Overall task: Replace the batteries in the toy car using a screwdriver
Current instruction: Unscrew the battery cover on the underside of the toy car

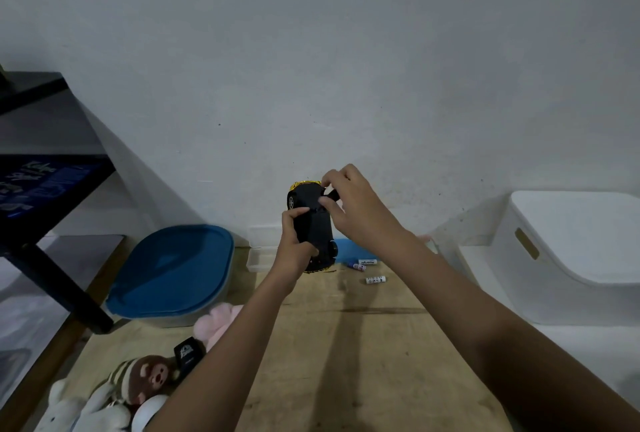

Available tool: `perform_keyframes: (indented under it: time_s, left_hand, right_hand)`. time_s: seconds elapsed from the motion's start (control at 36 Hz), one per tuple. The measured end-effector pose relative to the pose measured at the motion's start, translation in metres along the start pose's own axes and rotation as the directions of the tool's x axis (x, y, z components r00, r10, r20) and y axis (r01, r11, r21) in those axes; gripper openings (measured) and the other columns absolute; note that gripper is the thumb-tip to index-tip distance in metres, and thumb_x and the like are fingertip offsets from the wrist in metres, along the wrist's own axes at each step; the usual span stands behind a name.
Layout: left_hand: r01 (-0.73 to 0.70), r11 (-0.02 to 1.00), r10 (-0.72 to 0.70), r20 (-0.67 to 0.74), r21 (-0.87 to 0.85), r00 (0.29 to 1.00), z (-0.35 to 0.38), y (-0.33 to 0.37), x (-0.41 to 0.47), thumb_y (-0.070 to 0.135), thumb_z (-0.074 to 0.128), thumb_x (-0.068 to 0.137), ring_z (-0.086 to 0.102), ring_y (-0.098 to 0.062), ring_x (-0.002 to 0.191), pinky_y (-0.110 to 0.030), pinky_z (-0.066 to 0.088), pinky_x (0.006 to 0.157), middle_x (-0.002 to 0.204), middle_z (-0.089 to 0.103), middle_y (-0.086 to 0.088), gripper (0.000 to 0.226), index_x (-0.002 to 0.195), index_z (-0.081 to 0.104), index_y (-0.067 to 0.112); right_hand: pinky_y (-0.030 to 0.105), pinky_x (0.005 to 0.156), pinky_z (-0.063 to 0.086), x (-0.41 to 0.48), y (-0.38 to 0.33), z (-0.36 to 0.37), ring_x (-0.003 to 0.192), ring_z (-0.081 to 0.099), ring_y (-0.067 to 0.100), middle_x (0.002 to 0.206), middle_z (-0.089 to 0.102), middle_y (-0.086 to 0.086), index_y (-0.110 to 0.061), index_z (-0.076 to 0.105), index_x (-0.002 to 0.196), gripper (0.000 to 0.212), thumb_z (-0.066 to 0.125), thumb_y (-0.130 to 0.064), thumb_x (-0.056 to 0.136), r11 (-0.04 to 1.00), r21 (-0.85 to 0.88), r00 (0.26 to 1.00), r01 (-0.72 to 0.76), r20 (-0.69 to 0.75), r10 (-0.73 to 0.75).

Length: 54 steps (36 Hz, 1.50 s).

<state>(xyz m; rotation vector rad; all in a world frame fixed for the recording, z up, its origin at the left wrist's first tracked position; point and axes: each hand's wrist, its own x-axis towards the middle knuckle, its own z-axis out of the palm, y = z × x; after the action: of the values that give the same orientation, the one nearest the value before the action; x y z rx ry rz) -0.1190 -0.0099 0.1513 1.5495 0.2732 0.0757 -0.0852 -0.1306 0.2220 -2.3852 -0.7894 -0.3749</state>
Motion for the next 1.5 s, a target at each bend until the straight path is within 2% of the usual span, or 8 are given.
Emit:
perform_keyframes:
  time_s: [0.14, 0.22, 0.44, 0.75, 0.92, 1.11, 1.36, 1.5]
  left_hand:
    - [0.011, 1.000, -0.012, -0.023, -0.029, 1.000, -0.001, 0.002, -0.001, -0.025, 0.040, 0.074, 0.053, -0.012, 0.087, -0.017, 0.047, 0.049, 0.128, 0.044, -0.009, 0.073, 0.123, 0.035, 0.029]
    - [0.001, 0.999, -0.004, -0.058, -0.051, 0.998, -0.002, 0.002, 0.001, -0.024, 0.043, 0.074, 0.052, -0.015, 0.089, -0.025, 0.048, 0.059, 0.126, 0.044, -0.008, 0.073, 0.119, 0.036, 0.032]
    - [0.017, 0.992, -0.026, -0.076, -0.125, 0.997, 0.000, -0.006, 0.006, -0.024, 0.045, 0.072, 0.052, -0.031, 0.108, -0.030, 0.050, 0.066, 0.130, 0.046, -0.010, 0.073, 0.115, 0.038, 0.035]
    - [0.023, 0.993, -0.030, -0.058, -0.113, 0.998, -0.008, -0.018, 0.006, -0.024, 0.041, 0.073, 0.052, -0.028, 0.103, -0.031, 0.051, 0.067, 0.131, 0.047, -0.011, 0.073, 0.116, 0.038, 0.036]
    - [0.074, 0.990, -0.086, -0.093, -0.119, 0.992, -0.024, -0.041, 0.003, -0.023, 0.045, 0.074, 0.049, -0.031, 0.109, -0.041, 0.050, 0.080, 0.129, 0.042, -0.010, 0.076, 0.119, 0.037, 0.037]
    - [0.135, 0.977, -0.152, -0.100, -0.167, 0.983, -0.025, -0.079, -0.003, -0.026, 0.043, 0.072, 0.051, -0.027, 0.104, -0.040, 0.048, 0.082, 0.125, 0.047, -0.007, 0.075, 0.119, 0.039, 0.033]
    - [0.203, 0.971, -0.212, -0.059, -0.128, 0.976, -0.014, -0.115, -0.009, -0.026, 0.045, 0.069, 0.053, -0.029, 0.104, -0.036, 0.048, 0.076, 0.129, 0.050, -0.013, 0.080, 0.105, 0.045, 0.046]
    - [0.215, 0.967, -0.220, -0.029, -0.138, 0.975, -0.010, -0.121, -0.011, -0.027, 0.045, 0.068, 0.053, -0.031, 0.104, -0.039, 0.048, 0.079, 0.130, 0.050, -0.017, 0.081, 0.106, 0.045, 0.045]
  right_hand:
    - [0.032, 0.060, 0.037, 0.003, 0.001, 0.000, 0.063, 0.043, 0.015, 0.089, 0.041, 0.005, -0.002, 0.053, 0.093, 0.010, 0.045, -0.007, 0.094, 0.990, -0.136, 0.999, -0.026, -0.043, 0.020]
    - [0.037, 0.072, 0.049, 0.001, 0.006, 0.002, 0.084, 0.052, 0.024, 0.098, 0.047, 0.009, -0.002, 0.058, 0.092, 0.014, 0.051, 0.007, 0.084, 0.998, -0.044, 0.998, 0.055, 0.042, -0.053]
    - [0.031, 0.061, 0.036, 0.000, 0.001, 0.002, 0.074, 0.051, 0.028, 0.105, 0.047, 0.013, -0.003, 0.049, 0.107, 0.020, 0.041, -0.019, 0.098, 0.979, -0.197, 0.999, -0.048, -0.001, 0.049]
    - [0.014, 0.077, 0.045, -0.011, 0.027, -0.003, 0.084, 0.051, 0.011, 0.099, 0.054, 0.007, -0.003, 0.062, 0.097, 0.016, 0.053, 0.004, 0.086, 0.990, 0.116, 0.987, 0.086, -0.148, -0.069]
    - [-0.004, 0.072, 0.039, -0.044, 0.079, -0.002, 0.082, 0.056, 0.015, 0.098, 0.061, 0.015, 0.001, 0.065, 0.101, 0.019, 0.062, 0.002, 0.083, 0.939, 0.275, 0.894, -0.204, -0.339, 0.293]
    - [0.017, 0.072, 0.038, -0.133, 0.154, 0.045, 0.090, 0.057, 0.023, 0.097, 0.064, 0.014, 0.005, 0.064, 0.102, 0.017, 0.057, 0.001, 0.087, 0.579, 0.468, 0.613, -0.668, -0.095, 0.784]
    - [0.026, 0.072, 0.041, -0.195, 0.185, 0.090, 0.085, 0.055, 0.025, 0.087, 0.059, 0.013, 0.007, 0.063, 0.093, 0.015, 0.062, 0.011, 0.079, 0.521, 0.313, 0.550, -0.794, 0.005, 0.835]
    - [0.006, 0.063, 0.042, -0.199, 0.181, 0.089, 0.080, 0.052, 0.021, 0.081, 0.055, 0.003, -0.014, 0.057, 0.103, 0.030, 0.061, 0.006, 0.081, 0.551, 0.196, 0.582, -0.811, 0.178, 0.794]
